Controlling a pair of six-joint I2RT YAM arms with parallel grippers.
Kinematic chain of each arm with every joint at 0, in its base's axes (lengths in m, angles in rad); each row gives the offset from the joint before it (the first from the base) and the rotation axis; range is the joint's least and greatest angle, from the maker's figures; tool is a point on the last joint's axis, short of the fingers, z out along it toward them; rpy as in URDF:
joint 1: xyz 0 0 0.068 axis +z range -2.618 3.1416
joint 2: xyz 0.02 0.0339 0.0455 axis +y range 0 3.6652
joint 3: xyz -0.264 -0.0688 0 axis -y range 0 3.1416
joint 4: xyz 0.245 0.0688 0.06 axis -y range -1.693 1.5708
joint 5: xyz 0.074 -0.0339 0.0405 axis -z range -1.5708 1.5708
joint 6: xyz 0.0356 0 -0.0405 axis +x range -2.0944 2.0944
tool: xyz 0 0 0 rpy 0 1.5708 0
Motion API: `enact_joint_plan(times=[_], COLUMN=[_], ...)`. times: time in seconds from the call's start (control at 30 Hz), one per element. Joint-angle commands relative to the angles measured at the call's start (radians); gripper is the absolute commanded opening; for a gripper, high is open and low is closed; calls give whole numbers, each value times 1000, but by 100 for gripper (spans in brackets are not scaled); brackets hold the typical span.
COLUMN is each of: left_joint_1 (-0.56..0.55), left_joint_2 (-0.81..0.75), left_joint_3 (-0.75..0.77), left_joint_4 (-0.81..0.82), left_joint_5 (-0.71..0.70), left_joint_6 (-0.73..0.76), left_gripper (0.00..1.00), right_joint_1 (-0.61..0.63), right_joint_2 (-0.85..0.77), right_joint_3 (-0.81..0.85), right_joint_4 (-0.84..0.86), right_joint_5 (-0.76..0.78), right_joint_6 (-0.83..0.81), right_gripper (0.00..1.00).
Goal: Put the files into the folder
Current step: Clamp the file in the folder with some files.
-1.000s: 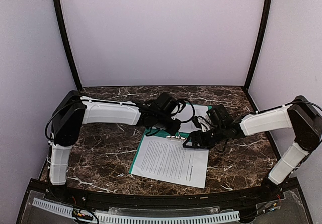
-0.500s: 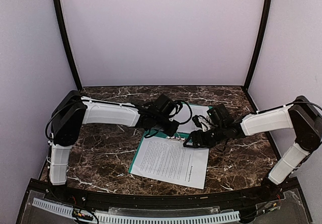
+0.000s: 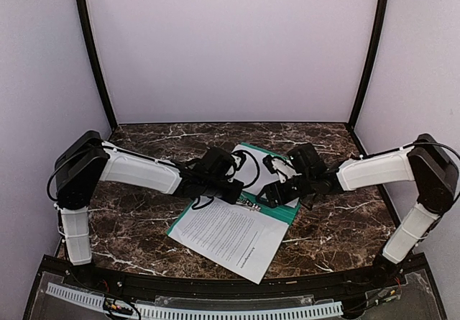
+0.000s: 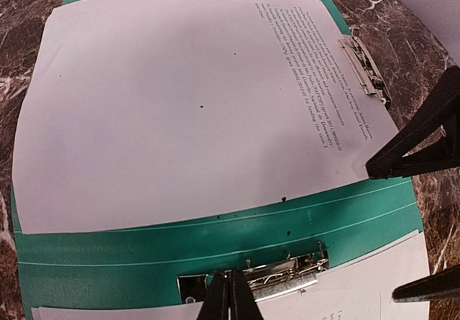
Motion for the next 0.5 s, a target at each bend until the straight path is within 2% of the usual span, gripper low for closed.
enact_joint_plan(times=[0.0,0.3,0.47], left_joint_1=[2,5,6], left_joint_2=[-45,-59,-61], left_joint_3=[-106,-185,-215], left_joint_4=[-4,41,58], left_joint_5=[37,64,77], left_joint_6=[-46,-82,-96], left_gripper=[1,1,1], right_joint_1=[59,143,154], right_joint_2=[90,237,269], right_joint_3=[50,135,135], right_joint_4=[5,-21,-9], right_joint_5=[69,164,212], right_joint_6=[-126,-188,-210], right_gripper=[71,69,57])
